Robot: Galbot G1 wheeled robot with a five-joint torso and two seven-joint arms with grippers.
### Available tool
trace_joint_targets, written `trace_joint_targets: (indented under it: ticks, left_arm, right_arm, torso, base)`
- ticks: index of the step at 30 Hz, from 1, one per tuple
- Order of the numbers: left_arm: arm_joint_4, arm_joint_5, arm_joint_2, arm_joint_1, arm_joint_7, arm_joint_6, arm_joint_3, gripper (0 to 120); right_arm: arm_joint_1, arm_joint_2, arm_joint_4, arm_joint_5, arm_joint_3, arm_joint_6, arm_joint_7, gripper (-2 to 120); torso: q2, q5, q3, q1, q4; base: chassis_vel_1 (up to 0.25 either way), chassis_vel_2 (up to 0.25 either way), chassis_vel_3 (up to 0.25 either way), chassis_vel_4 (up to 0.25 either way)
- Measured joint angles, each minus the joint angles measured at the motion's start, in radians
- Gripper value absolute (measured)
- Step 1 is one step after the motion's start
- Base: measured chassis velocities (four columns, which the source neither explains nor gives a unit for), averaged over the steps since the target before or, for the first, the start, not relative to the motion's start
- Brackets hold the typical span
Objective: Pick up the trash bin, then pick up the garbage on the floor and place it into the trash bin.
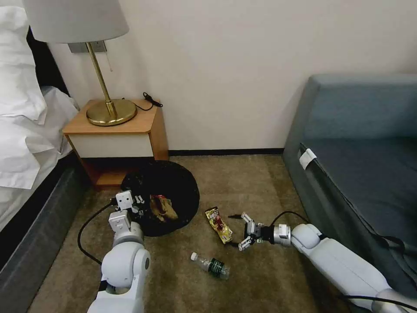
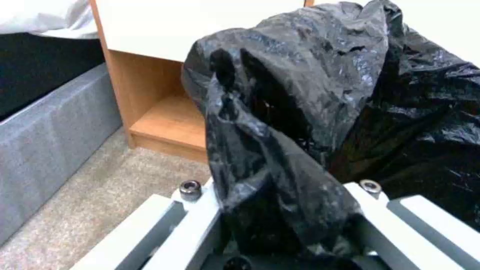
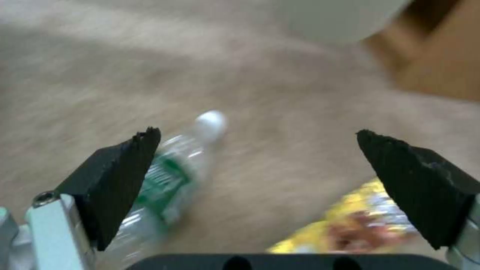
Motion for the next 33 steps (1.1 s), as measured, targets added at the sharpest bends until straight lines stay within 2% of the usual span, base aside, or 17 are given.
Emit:
trace_joint_targets:
  ticks: [5, 11, 17, 26, 33]
  left_arm:
    - [-0.002, 0.01, -0.01, 0.012, 0.0, -0.003, -0.004, 4]
    - [0.015, 0.016, -0.024, 0.008, -0.001, -0.015, -0.009, 4]
    - [0.024, 0.021, -0.038, 0.002, -0.001, -0.021, -0.003, 4]
    - [0.02, 0.017, -0.033, 0.006, -0.003, -0.022, -0.007, 4]
    - [0.006, 0.015, -0.029, 0.02, -0.003, -0.023, -0.01, 4]
  right_arm:
    - [0.029, 0.025, -0.074, 0.004, -0.103, -0.01, -0.074, 100]
    - [0.046, 0.077, -0.183, -0.008, -0.14, -0.007, -0.128, 100]
    - [0.044, 0.128, -0.231, -0.035, -0.138, 0.003, -0.13, 100]
    - [0.032, 0.188, -0.269, -0.058, -0.12, 0.01, -0.103, 100]
    - [0.032, 0.259, -0.349, -0.099, -0.097, 0.036, -0.091, 100]
  torso:
    - [0.0, 0.0001, 0.0, 0.0, 0.0]
    - [0.0, 0.0, 0.0, 0.0, -0.0001]
    - [0.0, 0.0001, 0.0, 0.0, -0.0001]
    - [0.0, 0.0, 0.0, 0.0, -0.0001]
    - [0.0, 0.0001, 0.0, 0.0, -0.0001]
  base:
    - [0.0, 0.0, 0.0, 0.0]
    - [0.0, 0.0, 0.0, 0.0]
    - [0.0, 0.0, 0.0, 0.0]
    - [0.0, 0.0, 0.0, 0.0]
    - [0.0, 0.0, 0.0, 0.0]
